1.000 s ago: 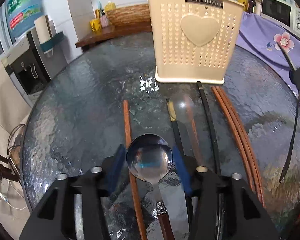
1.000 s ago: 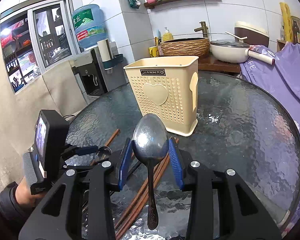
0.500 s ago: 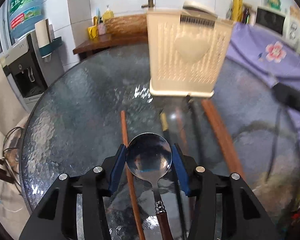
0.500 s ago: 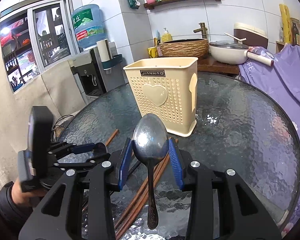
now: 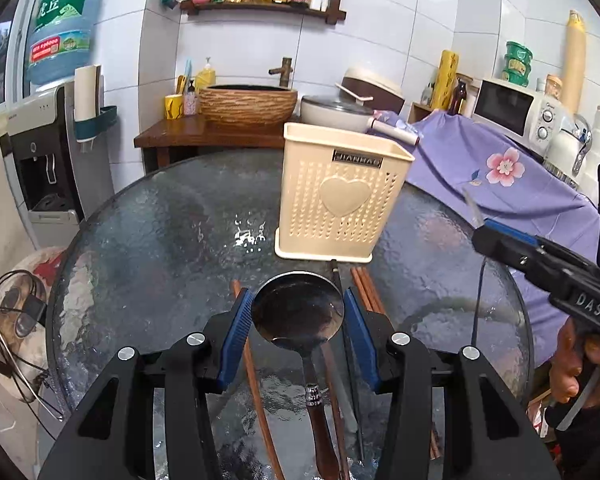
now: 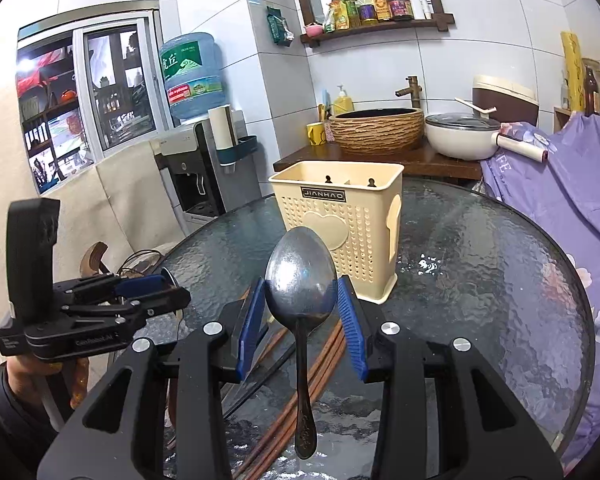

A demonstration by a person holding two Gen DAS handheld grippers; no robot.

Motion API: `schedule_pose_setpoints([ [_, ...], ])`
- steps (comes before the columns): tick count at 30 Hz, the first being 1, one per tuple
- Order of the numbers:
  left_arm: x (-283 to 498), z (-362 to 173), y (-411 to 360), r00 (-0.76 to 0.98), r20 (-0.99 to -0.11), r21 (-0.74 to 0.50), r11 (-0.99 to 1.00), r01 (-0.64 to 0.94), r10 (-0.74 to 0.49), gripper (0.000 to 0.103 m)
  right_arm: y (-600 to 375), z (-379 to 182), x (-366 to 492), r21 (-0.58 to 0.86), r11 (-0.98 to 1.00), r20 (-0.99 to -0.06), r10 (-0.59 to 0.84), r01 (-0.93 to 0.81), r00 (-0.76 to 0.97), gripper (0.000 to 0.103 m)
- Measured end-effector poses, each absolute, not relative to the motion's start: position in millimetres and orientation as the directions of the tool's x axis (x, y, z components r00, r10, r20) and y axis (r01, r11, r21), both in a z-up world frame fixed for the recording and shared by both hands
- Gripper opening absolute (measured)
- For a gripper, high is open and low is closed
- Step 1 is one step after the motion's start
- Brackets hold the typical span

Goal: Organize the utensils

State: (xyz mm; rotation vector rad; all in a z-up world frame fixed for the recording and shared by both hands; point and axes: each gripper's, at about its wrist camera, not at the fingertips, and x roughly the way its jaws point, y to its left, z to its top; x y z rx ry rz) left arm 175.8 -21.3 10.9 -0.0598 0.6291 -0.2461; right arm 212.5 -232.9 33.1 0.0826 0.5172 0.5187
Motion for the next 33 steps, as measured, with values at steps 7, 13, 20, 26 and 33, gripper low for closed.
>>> schedule_pose_setpoints([
  [7,173.2,24.4,-17.1,0.793,-0.54,-0.166,0.959,0.228,-0.282,0.046,-229.6,39.3,209.9,0.199,0.866,-0.441,0.497,-0.459,0.747,0.038],
  [13,174.7,37.3,-16.4,0.804,-0.517,-0.171,0.955,0.241,-0.295,0.046,-229.2,44.1,212.7,0.201,0.865,-0.43,0.499,-0.459,0.752,0.038],
  [20,181.2,60.3,-24.0,0.823,-0.478,-0.146,0.952,0.269,-0.306,0.046,-231.2,55.6,225.4,0.221,0.858,-0.403,0.513,-0.463,0.758,0.038],
  [26,202.7,94.8,-25.7,0.835,-0.444,-0.147,0.945,0.291,-0.326,0.046,-229.1,80.2,245.5,0.221,0.853,-0.357,0.522,-0.472,0.775,0.038],
  [33,238.3,151.8,-31.3,0.864,-0.382,-0.131,0.945,0.301,-0.328,0.046,-228.5,131.6,290.3,0.205,0.872,-0.244,0.485,-0.444,0.84,0.038],
])
